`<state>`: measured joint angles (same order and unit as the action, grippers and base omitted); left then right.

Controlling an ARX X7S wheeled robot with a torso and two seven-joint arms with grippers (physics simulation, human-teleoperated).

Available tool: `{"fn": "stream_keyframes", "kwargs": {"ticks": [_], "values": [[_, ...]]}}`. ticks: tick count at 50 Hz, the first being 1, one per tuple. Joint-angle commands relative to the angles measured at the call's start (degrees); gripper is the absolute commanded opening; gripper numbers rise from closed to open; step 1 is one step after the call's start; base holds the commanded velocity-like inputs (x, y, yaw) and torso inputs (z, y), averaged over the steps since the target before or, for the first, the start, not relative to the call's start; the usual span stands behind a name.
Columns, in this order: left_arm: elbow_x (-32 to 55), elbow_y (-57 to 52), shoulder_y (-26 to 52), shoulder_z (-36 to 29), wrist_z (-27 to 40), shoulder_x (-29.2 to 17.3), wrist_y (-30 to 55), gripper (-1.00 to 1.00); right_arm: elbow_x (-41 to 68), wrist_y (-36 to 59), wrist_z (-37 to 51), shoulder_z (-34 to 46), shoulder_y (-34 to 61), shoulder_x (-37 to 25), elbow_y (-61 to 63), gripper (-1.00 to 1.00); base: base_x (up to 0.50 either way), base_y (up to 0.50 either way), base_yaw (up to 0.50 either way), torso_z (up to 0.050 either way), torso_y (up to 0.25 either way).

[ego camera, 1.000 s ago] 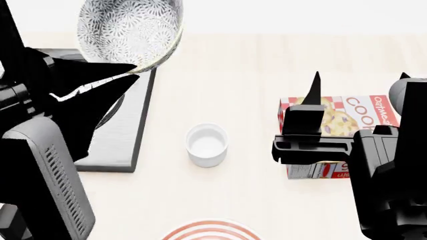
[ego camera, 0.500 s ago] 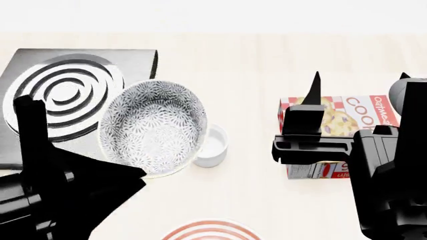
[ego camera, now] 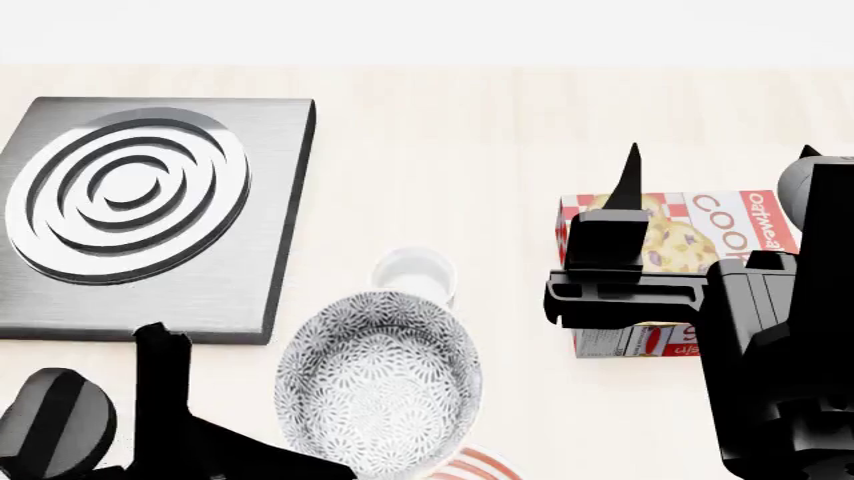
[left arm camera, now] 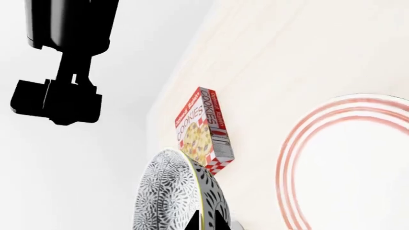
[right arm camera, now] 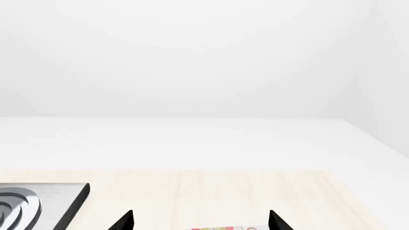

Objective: Pick the akita bowl on the stove and place it on the plate.

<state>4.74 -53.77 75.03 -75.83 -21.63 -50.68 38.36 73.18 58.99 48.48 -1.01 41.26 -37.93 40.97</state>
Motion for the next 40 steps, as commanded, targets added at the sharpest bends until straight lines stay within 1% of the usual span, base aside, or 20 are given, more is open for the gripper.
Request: {"fn": "stream_keyframes", "kwargs": {"ticks": [1, 7, 18, 40], "values": [[-3.70, 0.34, -2.82, -2.63, 3.00, 2.60, 0.36, -1.00, 0.04, -0.23, 0.08, 0.16, -0.01, -0.13, -0.04, 1.00, 0.00, 0.00, 0.00, 0.000, 0.000], [-5.53, 0.69, -4.30, -4.53, 4.08, 3.13, 0.30, -1.00, 0.11, -0.33, 0.13, 0.24, -0.01, -0.20, -0.07, 1.00, 0.00, 0.00, 0.00, 0.000, 0.000], [-7.09, 1.61, -5.62, -5.85, 5.41, 4.37, 0.18, -1.00, 0.14, -0.53, 0.18, 0.40, -0.01, -0.34, -0.09, 1.00, 0.00, 0.00, 0.00, 0.000, 0.000], [-9.71, 2.96, -8.57, -9.14, 6.94, 4.67, -0.16, -1.00, 0.27, -0.93, 0.30, 0.70, 0.00, -0.60, -0.15, 1.00, 0.00, 0.00, 0.00, 0.000, 0.000]]}}
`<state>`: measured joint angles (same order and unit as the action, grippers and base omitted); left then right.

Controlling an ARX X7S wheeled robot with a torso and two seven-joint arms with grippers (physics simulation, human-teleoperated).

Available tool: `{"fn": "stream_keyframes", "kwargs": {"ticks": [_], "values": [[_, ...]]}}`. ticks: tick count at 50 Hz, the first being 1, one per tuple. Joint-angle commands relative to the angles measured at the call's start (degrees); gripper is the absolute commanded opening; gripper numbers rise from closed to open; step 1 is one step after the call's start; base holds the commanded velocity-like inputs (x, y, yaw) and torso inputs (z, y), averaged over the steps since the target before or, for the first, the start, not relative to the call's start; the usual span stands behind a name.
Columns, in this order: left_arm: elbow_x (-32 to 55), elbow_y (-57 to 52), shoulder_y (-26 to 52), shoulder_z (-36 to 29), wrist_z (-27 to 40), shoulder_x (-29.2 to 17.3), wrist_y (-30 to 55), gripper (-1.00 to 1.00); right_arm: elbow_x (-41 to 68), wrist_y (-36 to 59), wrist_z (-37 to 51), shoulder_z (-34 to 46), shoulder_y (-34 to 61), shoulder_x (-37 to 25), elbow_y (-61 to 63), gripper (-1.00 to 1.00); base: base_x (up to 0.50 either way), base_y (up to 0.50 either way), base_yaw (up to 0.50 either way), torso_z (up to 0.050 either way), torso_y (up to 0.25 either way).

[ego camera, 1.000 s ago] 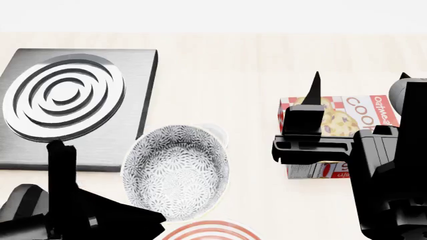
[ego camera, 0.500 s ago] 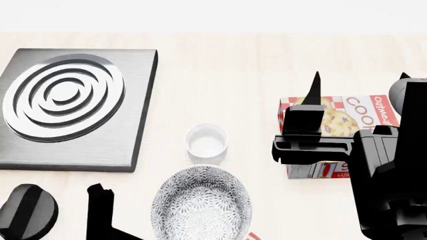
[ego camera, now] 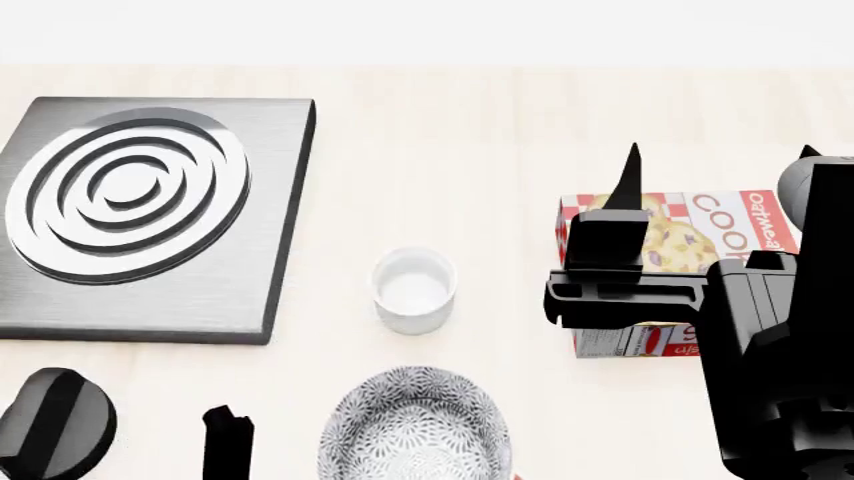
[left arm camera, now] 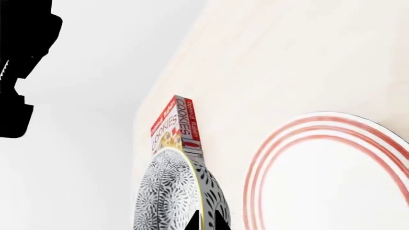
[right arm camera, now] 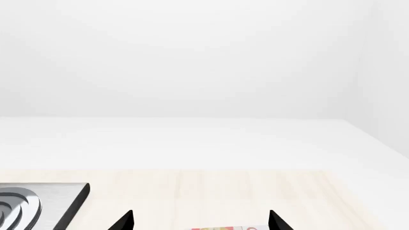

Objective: Pick the akita bowl on the stove and place it on the plate.

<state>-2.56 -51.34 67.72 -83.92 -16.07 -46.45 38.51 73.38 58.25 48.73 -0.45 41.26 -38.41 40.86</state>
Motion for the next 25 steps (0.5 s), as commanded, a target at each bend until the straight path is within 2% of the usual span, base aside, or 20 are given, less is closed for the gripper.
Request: {"fn": "stream_keyframes", "kwargs": {"ticks": [1, 25], "values": [[-2.46, 0.55, -1.34, -1.09, 1.43, 0.46, -0.22, -1.00, 0.08, -0.18, 0.07, 0.17, 0.01, -0.14, -0.05, 1.00, 0.00, 0.00, 0.00, 0.000, 0.000], [-4.13, 2.55, -5.32, -3.88, 3.83, 0.21, -1.22, -1.00, 0.16, -0.62, 0.18, 0.50, 0.01, -0.42, -0.10, 1.00, 0.00, 0.00, 0.00, 0.000, 0.000]]}}
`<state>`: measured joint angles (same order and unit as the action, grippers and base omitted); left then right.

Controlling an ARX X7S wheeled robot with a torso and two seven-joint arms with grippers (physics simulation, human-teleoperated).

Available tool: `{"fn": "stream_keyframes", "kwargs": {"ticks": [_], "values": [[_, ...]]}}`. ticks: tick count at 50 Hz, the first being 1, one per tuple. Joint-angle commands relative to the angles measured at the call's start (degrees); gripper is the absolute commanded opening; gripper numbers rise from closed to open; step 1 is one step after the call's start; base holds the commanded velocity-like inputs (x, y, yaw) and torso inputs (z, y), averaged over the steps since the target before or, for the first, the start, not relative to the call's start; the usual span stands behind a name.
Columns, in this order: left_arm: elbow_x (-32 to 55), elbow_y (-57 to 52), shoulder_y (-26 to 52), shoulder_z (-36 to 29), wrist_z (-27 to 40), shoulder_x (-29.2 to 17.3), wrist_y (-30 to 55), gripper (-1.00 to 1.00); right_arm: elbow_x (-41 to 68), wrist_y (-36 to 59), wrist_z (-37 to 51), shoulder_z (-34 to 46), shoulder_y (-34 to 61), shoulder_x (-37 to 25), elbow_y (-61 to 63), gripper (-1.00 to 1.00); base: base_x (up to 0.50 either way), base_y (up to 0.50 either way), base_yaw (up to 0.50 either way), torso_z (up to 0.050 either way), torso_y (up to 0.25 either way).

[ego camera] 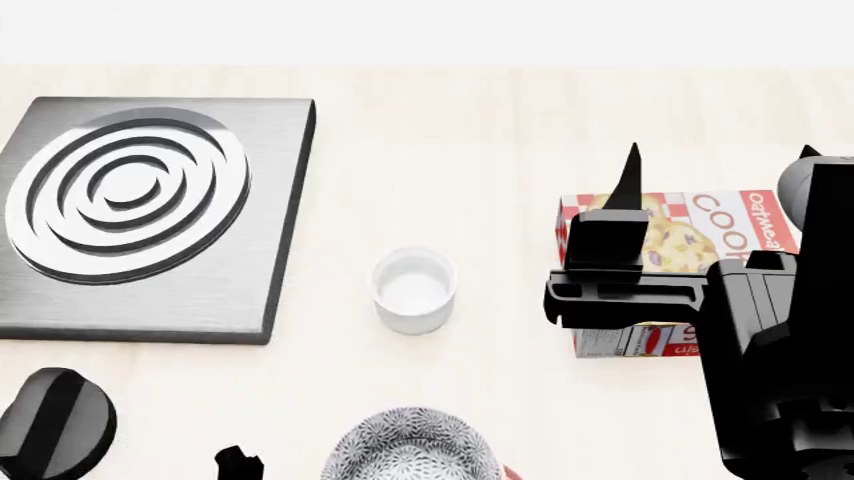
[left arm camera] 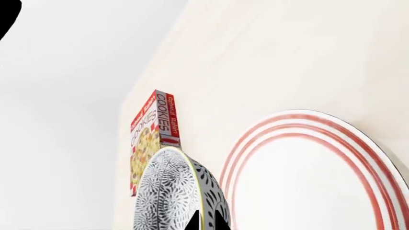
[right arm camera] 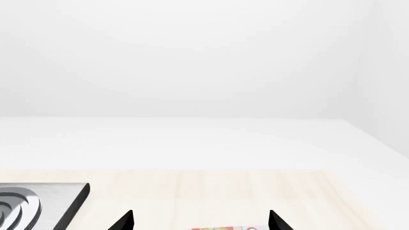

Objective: Pick the akita bowl on the stove and place it on the plate.

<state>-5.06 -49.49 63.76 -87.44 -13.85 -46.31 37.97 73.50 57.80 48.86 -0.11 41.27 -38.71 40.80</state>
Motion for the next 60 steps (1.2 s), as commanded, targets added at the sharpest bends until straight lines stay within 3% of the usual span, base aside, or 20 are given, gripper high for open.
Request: {"fn": "stream_keyframes", "kwargs": {"ticks": [1, 60], "values": [[-1.66, 0.86, -1.53, -0.40, 1.76, 0.11, -0.72, -1.00, 0.07, -0.19, 0.08, 0.15, 0.00, -0.12, -0.05, 1.00, 0.00, 0.00, 0.00, 0.000, 0.000], [-2.85, 7.43, -7.54, -1.96, 6.93, 3.01, -1.65, -1.00, 0.31, -1.19, 0.38, 0.92, 0.02, -0.77, -0.17, 1.00, 0.00, 0.00, 0.00, 0.000, 0.000]]}}
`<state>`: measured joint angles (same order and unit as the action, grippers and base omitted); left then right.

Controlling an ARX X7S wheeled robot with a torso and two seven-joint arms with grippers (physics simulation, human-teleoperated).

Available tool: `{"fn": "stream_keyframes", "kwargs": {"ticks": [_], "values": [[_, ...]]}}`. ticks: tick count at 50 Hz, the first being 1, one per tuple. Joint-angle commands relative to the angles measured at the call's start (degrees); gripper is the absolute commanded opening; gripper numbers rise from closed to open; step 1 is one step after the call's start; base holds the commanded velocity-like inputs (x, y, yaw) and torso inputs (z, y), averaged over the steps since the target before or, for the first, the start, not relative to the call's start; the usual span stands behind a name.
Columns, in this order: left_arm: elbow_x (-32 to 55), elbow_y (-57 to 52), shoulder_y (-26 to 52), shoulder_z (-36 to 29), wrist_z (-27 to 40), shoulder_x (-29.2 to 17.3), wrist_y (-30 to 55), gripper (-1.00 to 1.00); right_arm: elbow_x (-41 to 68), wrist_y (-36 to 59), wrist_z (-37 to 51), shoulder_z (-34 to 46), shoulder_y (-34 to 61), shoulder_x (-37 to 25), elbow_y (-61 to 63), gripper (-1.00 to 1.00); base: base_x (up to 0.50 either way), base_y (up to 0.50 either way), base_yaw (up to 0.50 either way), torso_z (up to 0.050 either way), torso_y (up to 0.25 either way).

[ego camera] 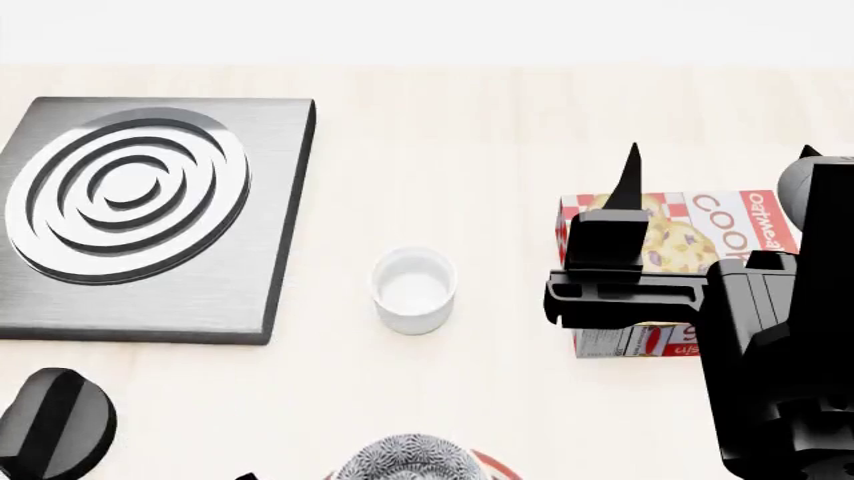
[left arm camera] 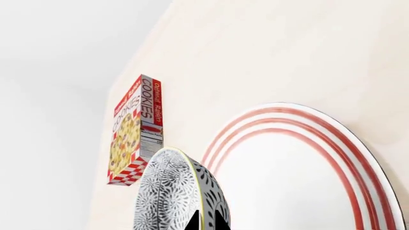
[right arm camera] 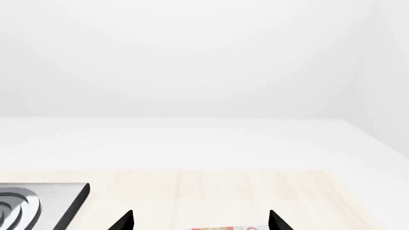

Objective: Pick the akita bowl on the stove and place it on the plate.

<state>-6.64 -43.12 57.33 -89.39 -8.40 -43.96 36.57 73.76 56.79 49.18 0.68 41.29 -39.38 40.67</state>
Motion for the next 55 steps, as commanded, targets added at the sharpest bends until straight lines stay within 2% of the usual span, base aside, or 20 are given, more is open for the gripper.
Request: {"fn": "stream_keyframes", "kwargs": {"ticks": [1, 55], "values": [[-1.39, 1.22, -1.23, -0.12, 1.59, 0.68, -0.36, -1.00, 0.03, -0.18, 0.06, 0.16, 0.01, -0.13, -0.03, 1.00, 0.00, 0.00, 0.00, 0.000, 0.000], [-1.30, 6.33, -5.73, -0.89, 4.92, 1.95, -1.78, -1.00, 0.26, -1.03, 0.30, 0.83, 0.03, -0.68, -0.15, 1.00, 0.00, 0.00, 0.00, 0.000, 0.000]]}}
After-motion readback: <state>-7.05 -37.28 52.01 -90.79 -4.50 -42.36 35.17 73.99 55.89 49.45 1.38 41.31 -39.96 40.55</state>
